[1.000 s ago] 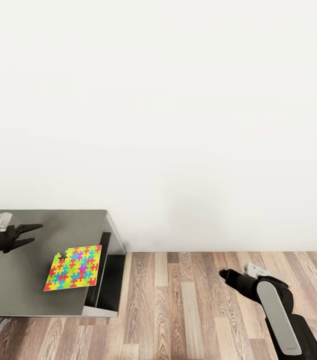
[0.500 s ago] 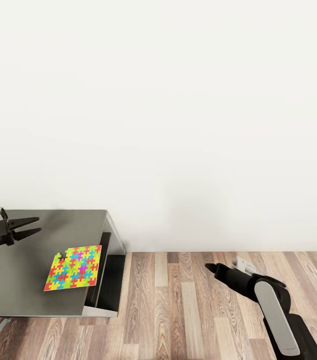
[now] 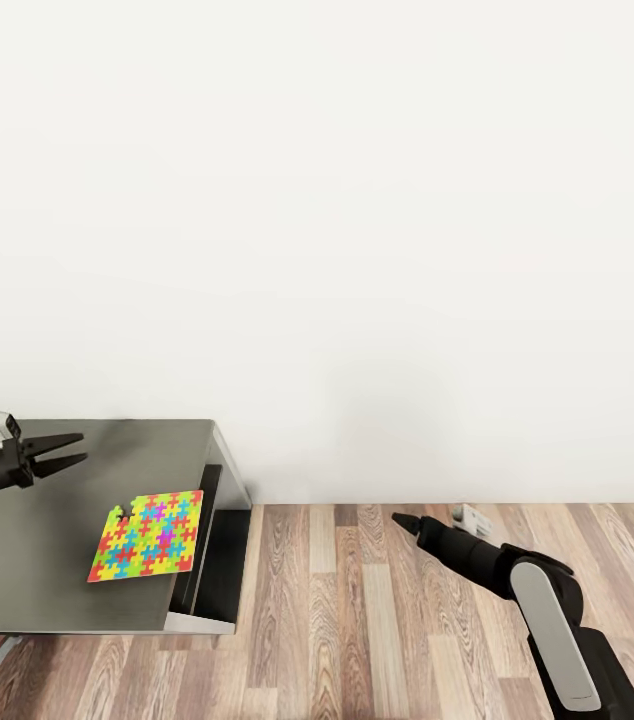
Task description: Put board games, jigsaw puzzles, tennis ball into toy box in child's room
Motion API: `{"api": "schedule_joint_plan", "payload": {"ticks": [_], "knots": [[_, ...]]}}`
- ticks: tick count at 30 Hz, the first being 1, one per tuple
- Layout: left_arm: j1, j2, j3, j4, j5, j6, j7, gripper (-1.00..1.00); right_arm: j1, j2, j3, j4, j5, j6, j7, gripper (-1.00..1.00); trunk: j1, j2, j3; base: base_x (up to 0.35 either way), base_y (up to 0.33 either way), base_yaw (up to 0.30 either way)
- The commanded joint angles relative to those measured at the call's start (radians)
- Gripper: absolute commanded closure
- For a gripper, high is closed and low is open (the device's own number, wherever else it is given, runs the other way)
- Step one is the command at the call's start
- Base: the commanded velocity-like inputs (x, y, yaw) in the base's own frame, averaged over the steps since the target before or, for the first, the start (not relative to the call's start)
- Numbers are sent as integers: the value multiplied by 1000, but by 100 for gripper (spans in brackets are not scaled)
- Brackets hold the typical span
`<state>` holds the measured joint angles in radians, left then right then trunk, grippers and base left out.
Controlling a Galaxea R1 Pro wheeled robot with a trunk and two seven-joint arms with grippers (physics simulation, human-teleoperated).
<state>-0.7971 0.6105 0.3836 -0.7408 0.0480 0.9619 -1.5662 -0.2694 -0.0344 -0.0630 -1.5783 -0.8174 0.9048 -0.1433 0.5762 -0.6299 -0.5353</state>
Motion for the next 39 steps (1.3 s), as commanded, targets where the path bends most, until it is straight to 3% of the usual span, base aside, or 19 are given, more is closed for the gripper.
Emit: {"api": "schedule_joint_plan", "payload": {"ticks": [1,4,7,11,14,17,20,26,31,39], "knots": [[-1,0,0,0,-1,11,-5,-100,-1,0,0,-2,-11,4,-10,-100,0,-1,-1,0,0,0],[-1,0,0,0,-1,11,-5,-100,-1,2,1,-2,-15,3,-9,-100,0,-1,-1,0,0,0],[-1,-5,1,0,0,11,-5,-100,-1,11,1,-1,-51,2,-8,-100,0,-1,-1,0,0,0],[-1,-27,2,0,-1,11,-5,-100,-1,12,-1,13,-152,8,1,-100,0,-1,-1,0,0,0],[-1,-40,2,-1,-1,11,-5,-100,-1,5,-3,54,-292,12,33,-100,8,-15,-7,0,0,0],[-1,-48,3,-2,-1,12,-5,-100,-1,0,-5,80,-384,10,50,-100,19,-36,-17,0,0,0],[-1,-52,3,-2,0,13,-5,-100,-4,0,-11,129,-430,5,56,-100,31,-57,-26,0,0,0],[-1,-52,6,-2,1,20,-5,-100,-46,-1,-29,229,-463,8,65,-100,54,-99,-45,0,0,0],[-1,-54,6,0,1,21,-5,-100,-56,0,-34,249,-469,7,68,-100,73,-134,-61,0,0,0],[-1,-55,6,0,1,21,-5,-100,-54,1,-34,250,-470,4,90,-100,73,-134,-57,0,0,0]]}}
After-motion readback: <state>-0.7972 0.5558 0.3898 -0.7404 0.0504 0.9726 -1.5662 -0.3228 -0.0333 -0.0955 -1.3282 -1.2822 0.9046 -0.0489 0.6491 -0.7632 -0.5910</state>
